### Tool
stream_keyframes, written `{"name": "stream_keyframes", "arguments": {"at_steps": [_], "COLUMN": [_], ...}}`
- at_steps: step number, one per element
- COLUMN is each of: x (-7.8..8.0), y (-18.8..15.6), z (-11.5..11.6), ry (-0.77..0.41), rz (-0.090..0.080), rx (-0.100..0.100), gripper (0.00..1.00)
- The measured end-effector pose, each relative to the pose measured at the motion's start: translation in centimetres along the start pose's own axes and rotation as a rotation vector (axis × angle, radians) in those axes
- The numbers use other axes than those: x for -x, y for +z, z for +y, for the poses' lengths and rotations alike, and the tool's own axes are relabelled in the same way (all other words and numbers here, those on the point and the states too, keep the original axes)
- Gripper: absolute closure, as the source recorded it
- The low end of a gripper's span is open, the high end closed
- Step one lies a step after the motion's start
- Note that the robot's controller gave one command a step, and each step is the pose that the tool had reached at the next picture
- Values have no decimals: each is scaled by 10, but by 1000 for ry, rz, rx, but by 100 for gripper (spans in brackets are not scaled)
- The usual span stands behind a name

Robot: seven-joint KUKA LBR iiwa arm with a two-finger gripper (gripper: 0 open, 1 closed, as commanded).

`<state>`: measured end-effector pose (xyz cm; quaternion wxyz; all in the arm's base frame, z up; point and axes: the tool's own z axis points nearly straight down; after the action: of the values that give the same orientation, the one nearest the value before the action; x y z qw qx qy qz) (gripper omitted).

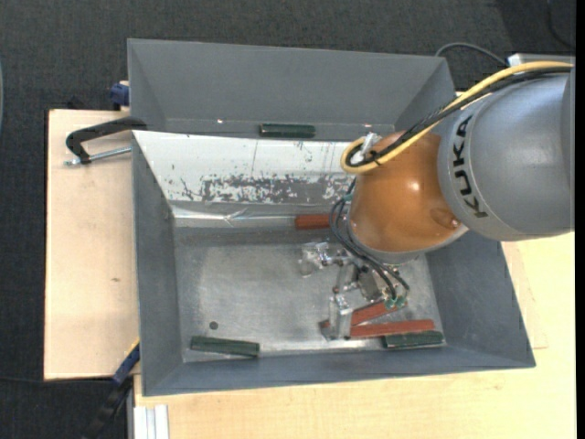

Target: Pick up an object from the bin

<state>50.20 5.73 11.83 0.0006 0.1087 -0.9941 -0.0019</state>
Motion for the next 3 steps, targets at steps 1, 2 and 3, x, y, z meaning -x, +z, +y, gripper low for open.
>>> {"name": "stream_keyframes", "arguments": {"at_steps": [1, 2, 3], "x": [1, 2, -15], "y": [-2, 21, 31], "z": [-2, -30, -84], "ry": [2, -123, -225], "rz": [-4, -6, -2], "rx": [-3, -2, -3], "gripper": [0, 0, 100]}}
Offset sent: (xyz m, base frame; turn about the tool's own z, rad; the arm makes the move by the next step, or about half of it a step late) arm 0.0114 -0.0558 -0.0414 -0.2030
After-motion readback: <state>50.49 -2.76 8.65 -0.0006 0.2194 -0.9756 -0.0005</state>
